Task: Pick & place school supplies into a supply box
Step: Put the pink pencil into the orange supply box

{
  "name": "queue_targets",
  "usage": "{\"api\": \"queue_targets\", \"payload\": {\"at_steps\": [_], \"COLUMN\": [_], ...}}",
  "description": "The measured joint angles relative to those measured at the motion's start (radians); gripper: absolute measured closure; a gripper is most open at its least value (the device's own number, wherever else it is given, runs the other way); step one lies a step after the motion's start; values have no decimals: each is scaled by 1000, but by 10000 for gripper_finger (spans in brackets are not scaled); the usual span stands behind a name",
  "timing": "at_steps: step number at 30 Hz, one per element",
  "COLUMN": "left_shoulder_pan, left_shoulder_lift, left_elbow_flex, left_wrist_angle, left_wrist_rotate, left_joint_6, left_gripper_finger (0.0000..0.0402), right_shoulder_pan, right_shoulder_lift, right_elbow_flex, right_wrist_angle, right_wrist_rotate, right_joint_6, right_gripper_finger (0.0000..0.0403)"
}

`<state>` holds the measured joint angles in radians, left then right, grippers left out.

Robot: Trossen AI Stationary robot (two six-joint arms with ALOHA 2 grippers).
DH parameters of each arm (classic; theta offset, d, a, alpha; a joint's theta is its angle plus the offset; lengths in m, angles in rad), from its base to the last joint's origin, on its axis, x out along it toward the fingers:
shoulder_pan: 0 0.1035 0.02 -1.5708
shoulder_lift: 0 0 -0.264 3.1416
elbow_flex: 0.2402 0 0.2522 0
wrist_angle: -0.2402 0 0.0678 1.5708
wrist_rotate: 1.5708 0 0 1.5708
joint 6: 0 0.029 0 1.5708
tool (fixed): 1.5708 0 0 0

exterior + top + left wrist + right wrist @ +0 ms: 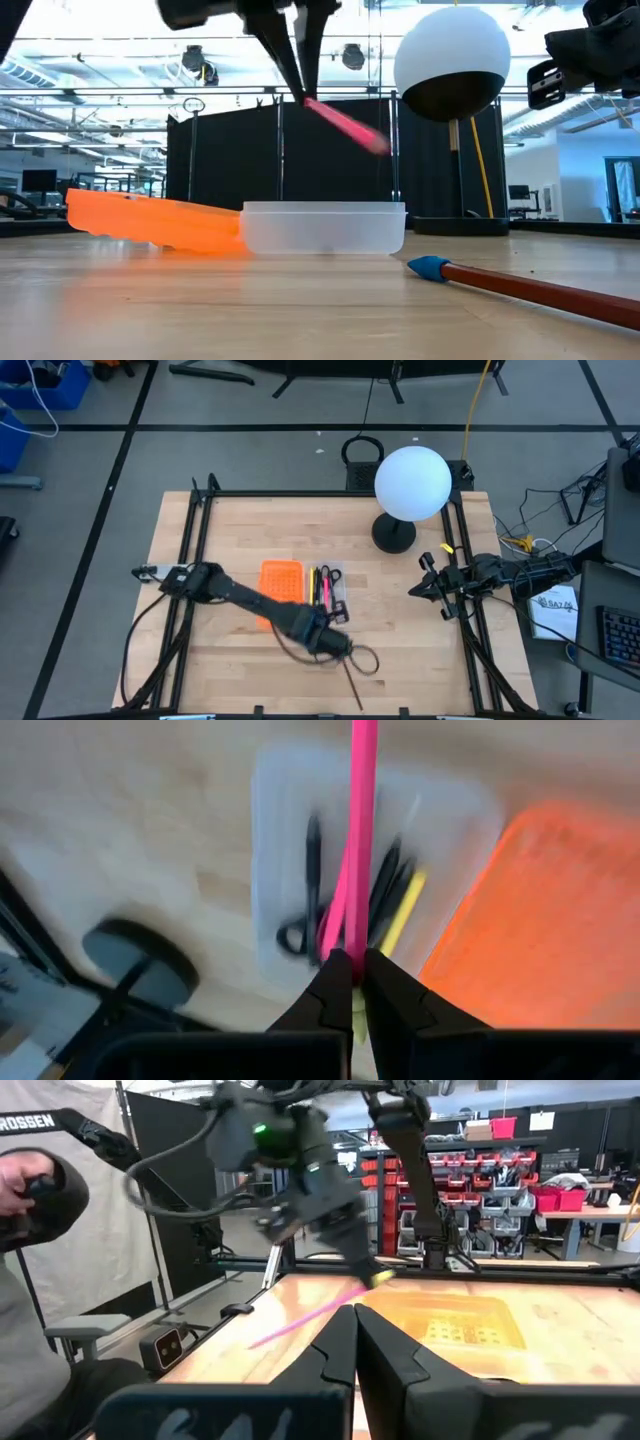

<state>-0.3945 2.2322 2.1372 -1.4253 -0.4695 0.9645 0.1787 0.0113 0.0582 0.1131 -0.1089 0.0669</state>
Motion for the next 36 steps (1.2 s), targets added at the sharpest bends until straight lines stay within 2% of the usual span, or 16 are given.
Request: {"api": "queue_targets", "payload": {"at_steps": [10,15,18,22,36], "left_shoulder_pan": [170,244,292,327,380], "left_shoulder_lift": [-8,-8,-29,-79,-76], "left_elbow_flex": [0,0,-41,-109,-268], "left_wrist_angle": [-15,-23,15,38,187], "left_wrist_rotate": [65,142,165,161,177], "left_joint_6": [214,327,390,412,456], "left_gripper_finger": [389,389,389,389,389], "right_shoulder_pan": [0,0,0,0,0], "right_shoulder_lift": [0,0,0,0,5], "right_elbow_flex": [0,0,0,0,0], "right_wrist_angle": [-15,-24,-29,-27,-7], "right_wrist_rotate": [0,0,0,0,3], "right_joint_6": [-9,-29,-32,-85,-233], "right_gripper_finger": [403,403,403,403,403]}}
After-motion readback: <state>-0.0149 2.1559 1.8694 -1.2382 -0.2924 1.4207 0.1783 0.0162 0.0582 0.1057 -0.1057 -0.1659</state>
